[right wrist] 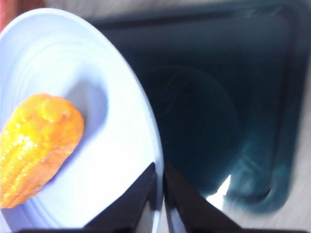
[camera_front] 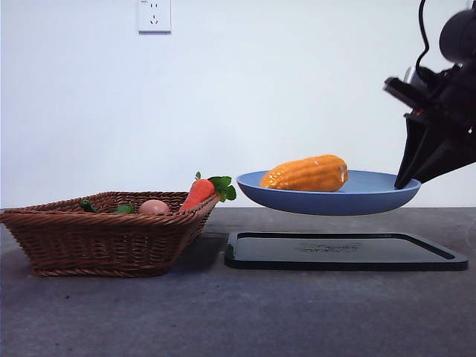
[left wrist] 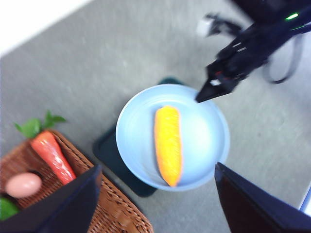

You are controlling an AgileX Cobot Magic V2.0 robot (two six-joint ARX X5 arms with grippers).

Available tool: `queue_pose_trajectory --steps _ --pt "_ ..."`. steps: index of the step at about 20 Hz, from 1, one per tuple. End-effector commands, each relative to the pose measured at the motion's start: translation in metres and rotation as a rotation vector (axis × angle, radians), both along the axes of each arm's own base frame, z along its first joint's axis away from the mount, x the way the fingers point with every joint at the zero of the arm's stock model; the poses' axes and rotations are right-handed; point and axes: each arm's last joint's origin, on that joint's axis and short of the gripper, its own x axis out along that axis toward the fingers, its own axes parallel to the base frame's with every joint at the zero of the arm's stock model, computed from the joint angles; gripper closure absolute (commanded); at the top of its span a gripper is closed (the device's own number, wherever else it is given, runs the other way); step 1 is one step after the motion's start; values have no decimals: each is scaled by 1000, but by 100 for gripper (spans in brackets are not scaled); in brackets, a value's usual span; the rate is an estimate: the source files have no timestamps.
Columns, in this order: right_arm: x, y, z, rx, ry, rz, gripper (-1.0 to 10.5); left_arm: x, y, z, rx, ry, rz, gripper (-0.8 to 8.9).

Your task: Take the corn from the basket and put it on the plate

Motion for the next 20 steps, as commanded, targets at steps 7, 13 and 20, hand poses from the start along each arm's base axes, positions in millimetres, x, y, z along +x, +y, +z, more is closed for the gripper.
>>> queue_pose_trajectory --steps 7,13,20 --pt "57 -5 -29 6 54 -22 945 -24 20 22 -64 -36 14 434" --pt "65 -5 -51 -4 72 -4 945 -25 22 22 -60 -20 19 435" --pt "65 -6 -52 -68 61 -6 939 -25 22 22 -63 -14 23 435"
